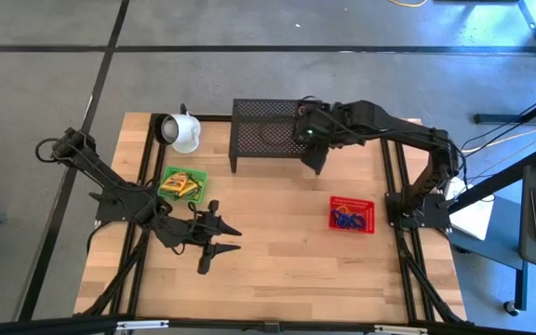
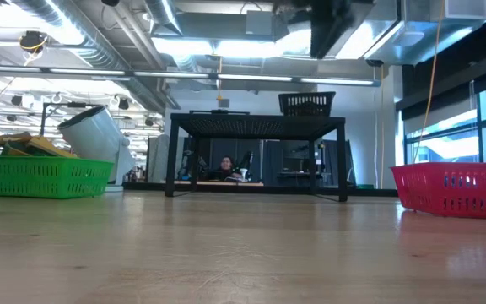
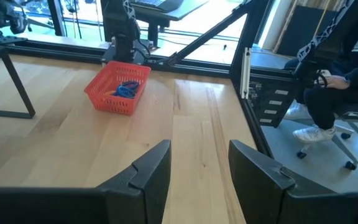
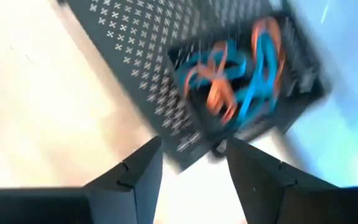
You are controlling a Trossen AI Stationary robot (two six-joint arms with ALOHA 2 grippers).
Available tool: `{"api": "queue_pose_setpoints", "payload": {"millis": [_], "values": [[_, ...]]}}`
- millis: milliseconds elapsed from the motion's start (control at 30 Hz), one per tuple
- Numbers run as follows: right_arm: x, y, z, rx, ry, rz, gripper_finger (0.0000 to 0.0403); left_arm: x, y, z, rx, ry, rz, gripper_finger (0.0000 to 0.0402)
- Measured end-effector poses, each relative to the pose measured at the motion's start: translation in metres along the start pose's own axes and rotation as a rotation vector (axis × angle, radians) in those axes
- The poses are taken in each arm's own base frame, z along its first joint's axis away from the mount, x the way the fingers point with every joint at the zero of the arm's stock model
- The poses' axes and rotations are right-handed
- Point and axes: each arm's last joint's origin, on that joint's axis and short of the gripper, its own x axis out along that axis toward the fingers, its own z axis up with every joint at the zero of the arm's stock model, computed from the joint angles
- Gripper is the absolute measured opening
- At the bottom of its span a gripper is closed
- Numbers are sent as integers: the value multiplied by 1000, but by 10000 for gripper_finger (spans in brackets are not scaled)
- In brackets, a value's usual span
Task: Pick & Place Office Desk Supplies
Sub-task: Put the orange bin on the shelf
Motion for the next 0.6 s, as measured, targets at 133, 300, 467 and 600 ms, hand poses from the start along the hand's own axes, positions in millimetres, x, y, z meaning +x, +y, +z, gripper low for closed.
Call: {"api": "queue_pose_setpoints", "payload": {"millis": [133,300,467,600], "values": [[-18,9,-10,328,95,103,174,0,0,0,0,3,-9,155],[-28,52,-28,284,121,156,164,0,-1,0,-3,16,-43,155],[-20,98,-59,311,176,121,158,0,-2,-1,-3,22,-59,155],[-4,128,-93,269,236,59,157,0,-2,-1,-2,22,-58,155]]}}
